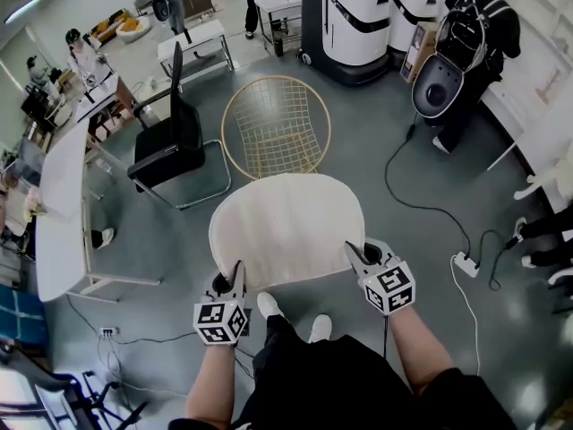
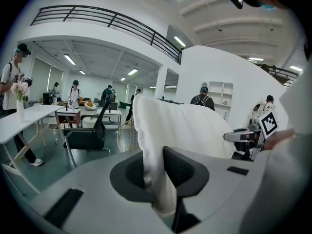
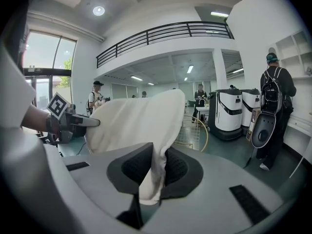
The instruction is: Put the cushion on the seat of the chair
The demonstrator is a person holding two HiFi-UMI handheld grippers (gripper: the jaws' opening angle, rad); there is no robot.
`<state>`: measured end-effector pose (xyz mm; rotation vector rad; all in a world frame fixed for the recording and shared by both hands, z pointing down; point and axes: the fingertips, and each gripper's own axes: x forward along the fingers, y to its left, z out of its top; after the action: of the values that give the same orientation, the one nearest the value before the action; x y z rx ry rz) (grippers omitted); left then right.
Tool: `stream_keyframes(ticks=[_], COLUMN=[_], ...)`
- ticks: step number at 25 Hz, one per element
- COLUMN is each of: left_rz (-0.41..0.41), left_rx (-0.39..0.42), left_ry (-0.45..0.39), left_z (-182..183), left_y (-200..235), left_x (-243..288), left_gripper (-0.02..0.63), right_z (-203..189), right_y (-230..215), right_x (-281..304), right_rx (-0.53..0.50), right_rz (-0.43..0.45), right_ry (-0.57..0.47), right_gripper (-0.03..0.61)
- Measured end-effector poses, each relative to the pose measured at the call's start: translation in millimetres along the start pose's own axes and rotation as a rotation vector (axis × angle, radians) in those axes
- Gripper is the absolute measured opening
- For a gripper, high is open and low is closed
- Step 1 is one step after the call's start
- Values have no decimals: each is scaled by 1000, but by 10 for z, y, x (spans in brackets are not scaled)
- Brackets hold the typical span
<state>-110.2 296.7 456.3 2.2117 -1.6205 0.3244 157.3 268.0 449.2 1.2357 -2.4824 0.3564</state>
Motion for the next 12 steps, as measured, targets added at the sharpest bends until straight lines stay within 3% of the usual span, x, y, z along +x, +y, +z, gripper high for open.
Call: stream_keyframes(ticks=[12], left_rz=[-12], left_rx=[-13], left_ry=[10], left_z=[64], left_y=[357], left_x=[118], left_gripper=[77], right_z=[119], right_y=[126], right_x=[331], right_rx=[1], right_rz=[-13], right_ry=[21], right_gripper=[57])
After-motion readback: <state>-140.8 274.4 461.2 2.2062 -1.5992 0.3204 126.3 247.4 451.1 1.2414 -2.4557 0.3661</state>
